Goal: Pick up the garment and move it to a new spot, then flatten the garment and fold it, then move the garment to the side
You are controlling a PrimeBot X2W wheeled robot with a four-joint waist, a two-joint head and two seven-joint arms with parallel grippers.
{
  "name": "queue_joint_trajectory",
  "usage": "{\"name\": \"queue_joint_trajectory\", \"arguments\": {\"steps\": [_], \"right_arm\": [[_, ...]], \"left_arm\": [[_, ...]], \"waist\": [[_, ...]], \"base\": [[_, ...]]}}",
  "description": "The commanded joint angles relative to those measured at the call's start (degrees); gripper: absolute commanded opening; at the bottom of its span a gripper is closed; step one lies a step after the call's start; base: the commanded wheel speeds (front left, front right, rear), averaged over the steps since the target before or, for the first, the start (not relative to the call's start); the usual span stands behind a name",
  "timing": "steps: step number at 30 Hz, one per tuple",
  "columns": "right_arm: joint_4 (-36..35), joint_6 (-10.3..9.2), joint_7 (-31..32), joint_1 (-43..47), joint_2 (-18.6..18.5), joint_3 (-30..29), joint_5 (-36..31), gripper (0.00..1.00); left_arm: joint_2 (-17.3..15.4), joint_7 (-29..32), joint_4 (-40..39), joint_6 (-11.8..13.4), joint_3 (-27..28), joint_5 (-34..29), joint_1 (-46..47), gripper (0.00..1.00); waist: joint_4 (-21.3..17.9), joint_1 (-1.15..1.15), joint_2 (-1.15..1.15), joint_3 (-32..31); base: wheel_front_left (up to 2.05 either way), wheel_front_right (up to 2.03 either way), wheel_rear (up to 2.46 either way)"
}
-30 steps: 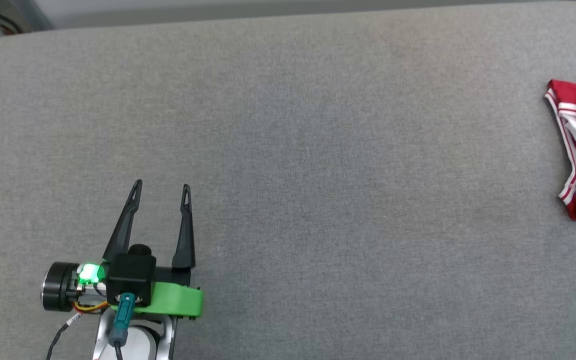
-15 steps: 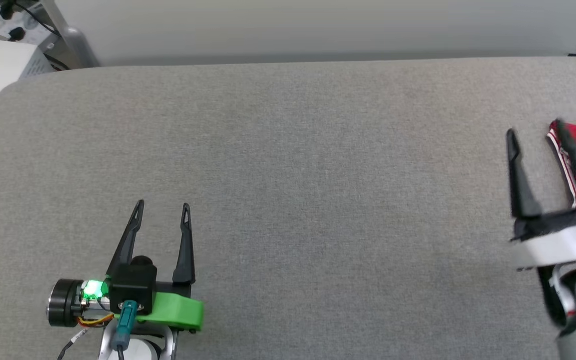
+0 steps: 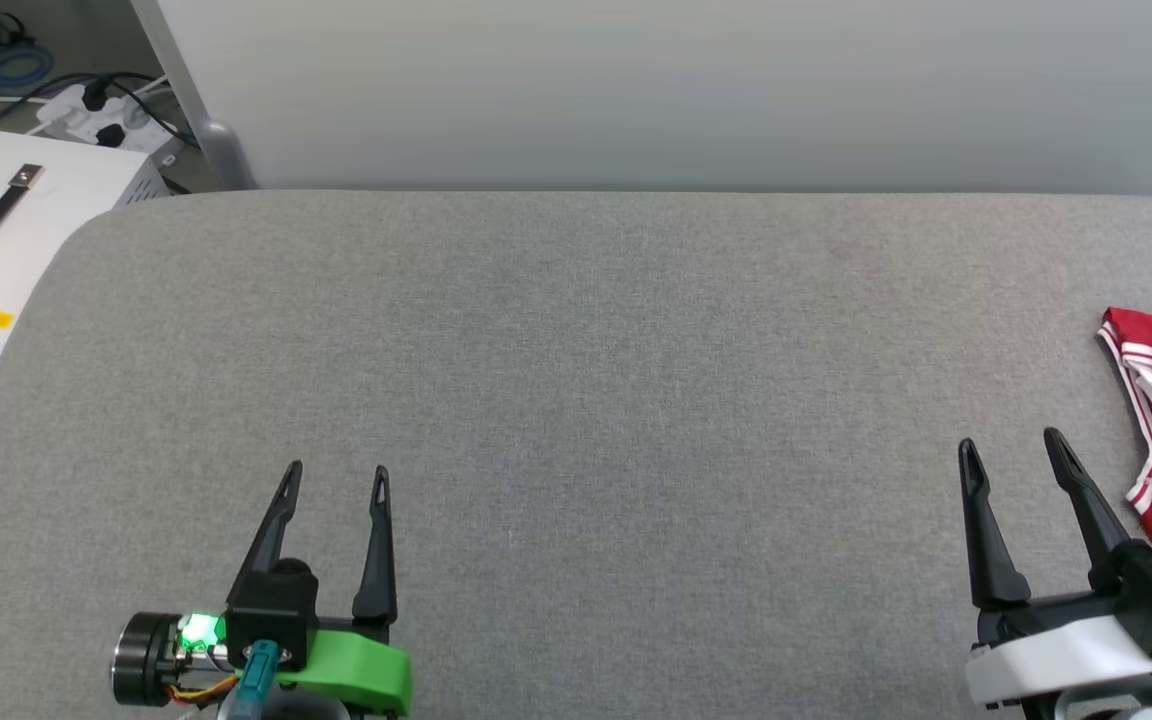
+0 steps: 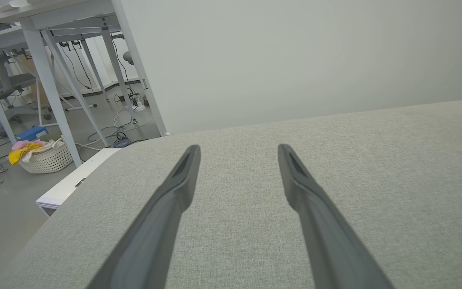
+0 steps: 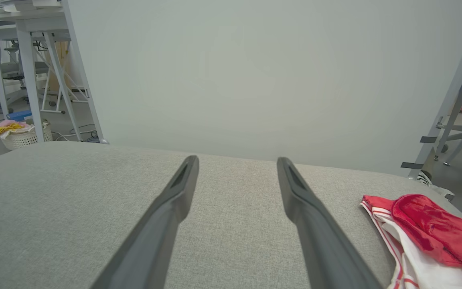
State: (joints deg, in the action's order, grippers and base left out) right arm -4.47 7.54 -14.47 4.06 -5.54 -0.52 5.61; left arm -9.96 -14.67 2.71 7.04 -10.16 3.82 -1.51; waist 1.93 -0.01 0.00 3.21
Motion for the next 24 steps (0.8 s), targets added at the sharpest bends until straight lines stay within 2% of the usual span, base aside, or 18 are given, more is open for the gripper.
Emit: {"name": "queue_joint_trajectory", "arguments": {"steps": [1,12,13,24], "right_arm": [[-0.7,-0.05,-0.5,1.3,0.3,-0.3,-0.2,1.0],[-1.4,-0.05,-0.5,4.2,1.8,-1.7,0.0,1.0],[-1.3,-0.05,-0.5,4.3,1.8,-1.7,0.0,0.0],[-1.0,0.0,1.0,3.1,1.7,-1.5,-0.2,0.0]], "left_arm": [[0.4,-0.3,-0.3,-0.4,0.2,0.4,-1.1,1.0],[1.2,-0.3,-0.9,-2.8,1.3,0.4,-3.0,1.0],[1.4,-0.3,-0.9,-2.9,1.4,0.5,-3.1,0.0],[1.4,1.0,-0.9,-2.9,1.7,0.2,-2.0,0.0]], "waist": [[0.4,0.01,0.0,-0.8],[0.6,0.01,0.0,-2.4],[0.6,0.01,0.0,-2.5],[0.5,0.01,0.0,-2.5]], "base": [[0.0,0.0,0.0],[0.0,0.0,0.0],[0.0,0.0,0.0],[0.0,0.0,0.0]]}}
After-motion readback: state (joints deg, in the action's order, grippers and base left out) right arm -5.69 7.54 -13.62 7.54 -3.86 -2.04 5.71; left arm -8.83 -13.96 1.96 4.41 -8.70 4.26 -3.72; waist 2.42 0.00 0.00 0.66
